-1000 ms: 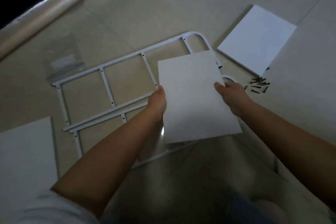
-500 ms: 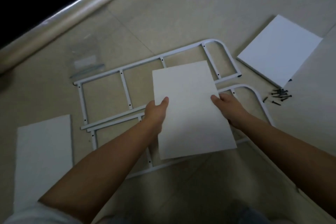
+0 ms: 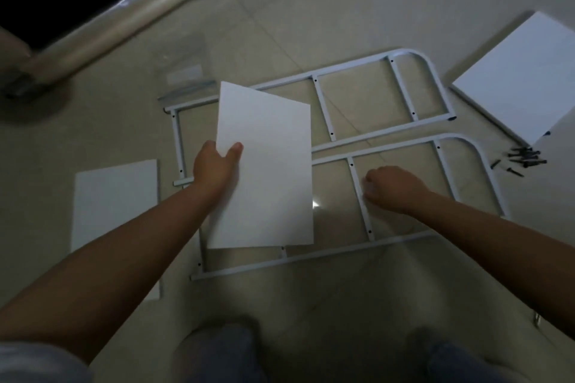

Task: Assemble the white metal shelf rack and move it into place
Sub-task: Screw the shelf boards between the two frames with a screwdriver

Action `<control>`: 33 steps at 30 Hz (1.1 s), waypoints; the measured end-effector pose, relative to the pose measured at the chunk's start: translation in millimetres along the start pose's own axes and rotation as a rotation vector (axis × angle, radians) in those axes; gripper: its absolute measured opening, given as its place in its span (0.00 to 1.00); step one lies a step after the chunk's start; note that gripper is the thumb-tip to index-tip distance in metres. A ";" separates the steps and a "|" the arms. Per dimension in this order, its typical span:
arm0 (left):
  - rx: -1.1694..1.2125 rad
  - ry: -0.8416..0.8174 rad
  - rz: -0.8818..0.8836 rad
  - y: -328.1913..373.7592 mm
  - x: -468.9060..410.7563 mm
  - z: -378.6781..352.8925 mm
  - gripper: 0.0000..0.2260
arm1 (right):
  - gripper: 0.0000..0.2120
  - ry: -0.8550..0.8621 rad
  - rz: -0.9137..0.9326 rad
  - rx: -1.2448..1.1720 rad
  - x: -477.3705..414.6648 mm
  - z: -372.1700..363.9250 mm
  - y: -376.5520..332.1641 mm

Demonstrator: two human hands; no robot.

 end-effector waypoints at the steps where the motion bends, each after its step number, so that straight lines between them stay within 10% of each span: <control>1: -0.002 -0.009 0.006 0.1 3.1 1.2 0.21 | 0.17 -0.026 0.005 0.007 3.0 -7.2 -5.6; 14: -0.033 -0.004 -0.120 -11.6 37.9 23.5 0.12 | 0.15 0.084 -0.123 -0.148 11.8 -51.9 -18.7; 20: -0.009 0.005 -0.119 -12.8 34.1 36.8 0.08 | 0.38 -0.075 0.011 0.173 33.7 -57.7 -34.5; 27: -0.029 0.028 -0.178 -3.9 41.1 31.6 0.08 | 0.16 -0.067 0.186 0.343 49.2 -78.3 -36.3; 33: -0.071 0.152 -0.250 25.5 45.9 51.0 0.09 | 0.16 -0.058 0.288 0.247 59.2 -60.4 -46.2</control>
Point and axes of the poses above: each hand's wrist, its own x-axis away from the middle knuckle, its own z-axis out of the back of the hand, y = z × x, the point moved 8 cm from there along -x, towards the middle knuckle, and after that the axes turned 8 degrees about z, right-handed, at the moved point
